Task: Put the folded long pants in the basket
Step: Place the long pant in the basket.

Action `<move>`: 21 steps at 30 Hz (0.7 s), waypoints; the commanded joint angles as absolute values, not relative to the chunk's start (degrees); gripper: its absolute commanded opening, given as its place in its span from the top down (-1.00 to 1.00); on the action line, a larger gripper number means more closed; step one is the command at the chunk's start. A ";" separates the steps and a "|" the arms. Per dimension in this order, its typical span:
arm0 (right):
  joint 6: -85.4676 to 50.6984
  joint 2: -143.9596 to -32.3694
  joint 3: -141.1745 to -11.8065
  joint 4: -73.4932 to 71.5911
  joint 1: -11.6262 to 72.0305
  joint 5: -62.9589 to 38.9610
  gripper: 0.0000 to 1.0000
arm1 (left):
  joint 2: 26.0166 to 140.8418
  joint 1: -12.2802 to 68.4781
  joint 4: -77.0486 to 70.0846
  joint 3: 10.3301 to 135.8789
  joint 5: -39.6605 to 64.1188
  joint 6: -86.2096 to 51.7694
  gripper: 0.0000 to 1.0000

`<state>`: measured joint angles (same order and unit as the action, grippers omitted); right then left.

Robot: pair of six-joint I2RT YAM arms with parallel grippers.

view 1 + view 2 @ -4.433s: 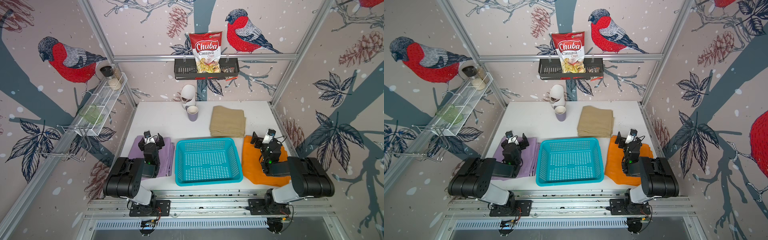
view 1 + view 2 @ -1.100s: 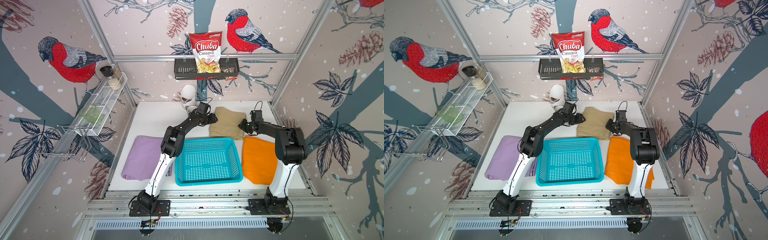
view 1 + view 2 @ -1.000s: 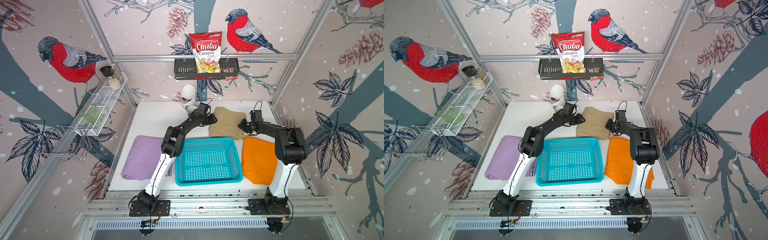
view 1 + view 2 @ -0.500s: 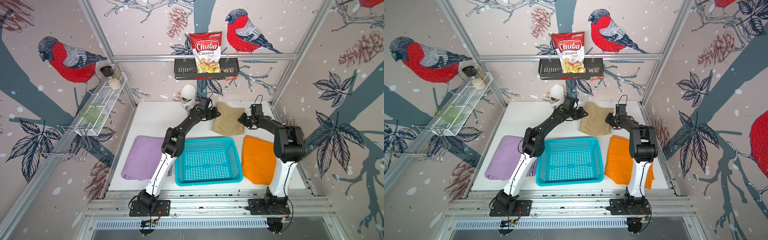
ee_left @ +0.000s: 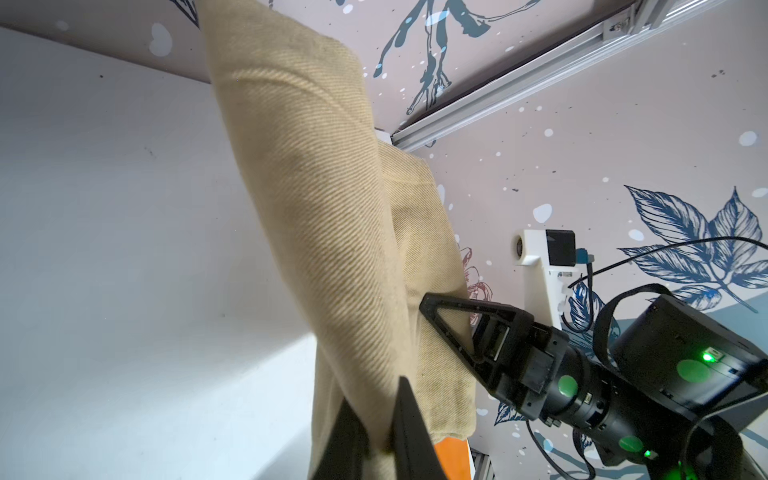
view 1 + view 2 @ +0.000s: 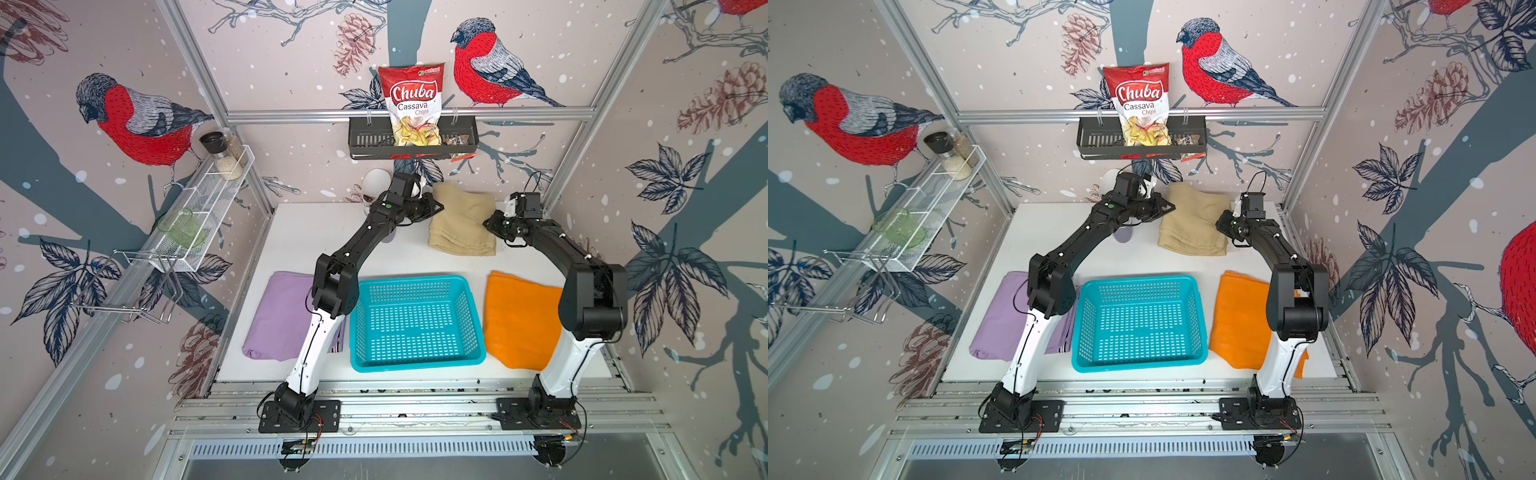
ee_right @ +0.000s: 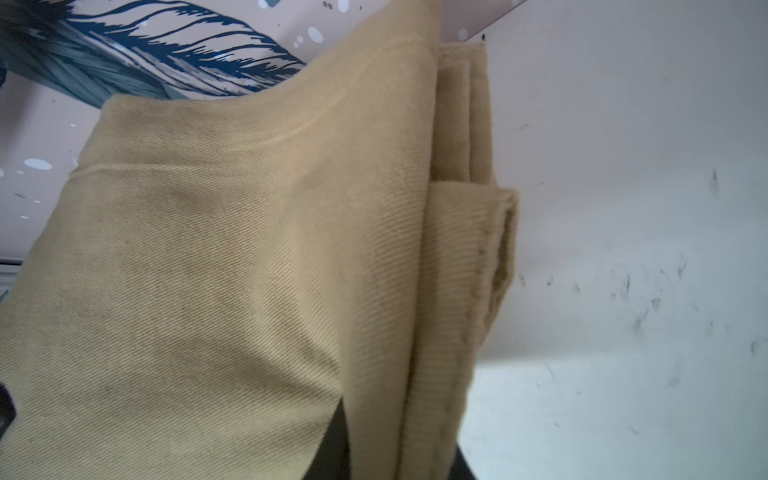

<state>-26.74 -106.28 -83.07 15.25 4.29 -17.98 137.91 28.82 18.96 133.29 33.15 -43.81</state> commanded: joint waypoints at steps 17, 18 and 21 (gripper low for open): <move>-30.36 -77.65 -64.59 22.79 30.13 -0.94 1.00 | 82.67 29.50 12.98 68.62 18.61 -38.04 1.00; -31.34 -76.43 -63.92 22.89 32.29 0.35 1.00 | 79.82 29.55 13.53 65.94 17.38 -38.16 1.00; -34.56 -73.14 -60.83 22.63 37.87 3.21 1.00 | 72.03 29.54 15.81 58.97 13.75 -38.62 1.00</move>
